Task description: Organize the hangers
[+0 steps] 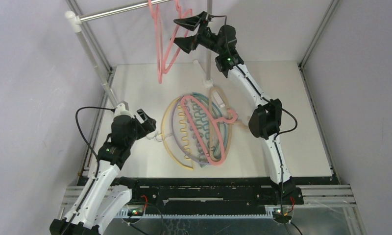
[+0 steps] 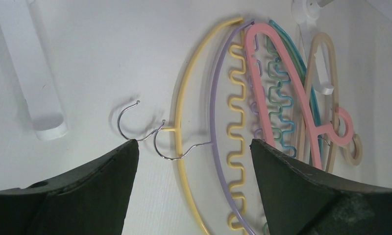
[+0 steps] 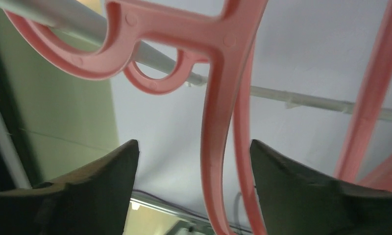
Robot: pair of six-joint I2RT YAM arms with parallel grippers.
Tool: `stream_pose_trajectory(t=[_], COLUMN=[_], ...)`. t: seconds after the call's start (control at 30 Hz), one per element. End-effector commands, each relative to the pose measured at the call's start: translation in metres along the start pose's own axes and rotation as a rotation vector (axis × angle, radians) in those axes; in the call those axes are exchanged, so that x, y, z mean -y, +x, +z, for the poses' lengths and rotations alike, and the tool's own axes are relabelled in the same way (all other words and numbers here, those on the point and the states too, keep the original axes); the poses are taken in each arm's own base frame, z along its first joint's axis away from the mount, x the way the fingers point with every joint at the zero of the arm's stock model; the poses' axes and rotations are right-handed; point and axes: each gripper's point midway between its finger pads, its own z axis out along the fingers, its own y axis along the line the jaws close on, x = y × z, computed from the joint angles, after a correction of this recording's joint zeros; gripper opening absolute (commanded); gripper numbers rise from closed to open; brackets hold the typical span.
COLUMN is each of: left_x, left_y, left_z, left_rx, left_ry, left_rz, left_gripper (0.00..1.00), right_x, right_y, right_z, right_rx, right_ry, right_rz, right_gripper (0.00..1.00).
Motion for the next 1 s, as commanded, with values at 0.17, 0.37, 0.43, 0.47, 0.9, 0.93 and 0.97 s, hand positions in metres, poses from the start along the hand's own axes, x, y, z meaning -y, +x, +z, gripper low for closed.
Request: stream_pose_trajectory(t=[0.17, 0.37, 0.43, 0.47, 0.9, 0.93, 0.97], left_x=[0.000, 0.003, 0.003, 0.002, -0.005, -0.005, -0.005], left_y=[-0.010, -0.013, -0.014, -0.014, -0.021, -0.022, -0.022], left_z=[0.003, 0.007, 0.007, 0.008, 0.016, 0.016, 0.017], left_rx=[0.025, 0.021, 0.021, 0.021, 0.017, 0.015, 0.012], left_ry=[-0.007, -0.007, -0.008, -0.011, -0.052, -0.053, -0.055], left_rz=[0.013, 0.025, 0.034, 0.036, 0.076, 0.078, 0.078], left_gripper=[0.90, 0.93, 0.93, 0.94, 0.99, 0.99, 0.99], right_x=[-0.031, -0.006, 0.004, 0.010, 0.070, 0.081, 0.094], right_y=[0.007, -0.011, -0.015, -0.017, 0.001, 0.008, 0.017], right_z=[-0.034, -0.078, -0.098, -0.108, -0.261, -0.272, -0.281], right_rx=[0.023, 0.135, 0.163, 0.174, 0.223, 0.190, 0.135], right_ry=[0.076, 0.366, 0.483, 0.539, 1.510, 1.556, 1.576], right_rz=[-0.147, -0.384, -0.462, -0.498, -1.207, -1.220, -1.204], right_gripper=[1.00, 1.00, 1.00, 1.00, 1.00, 1.00, 1.00])
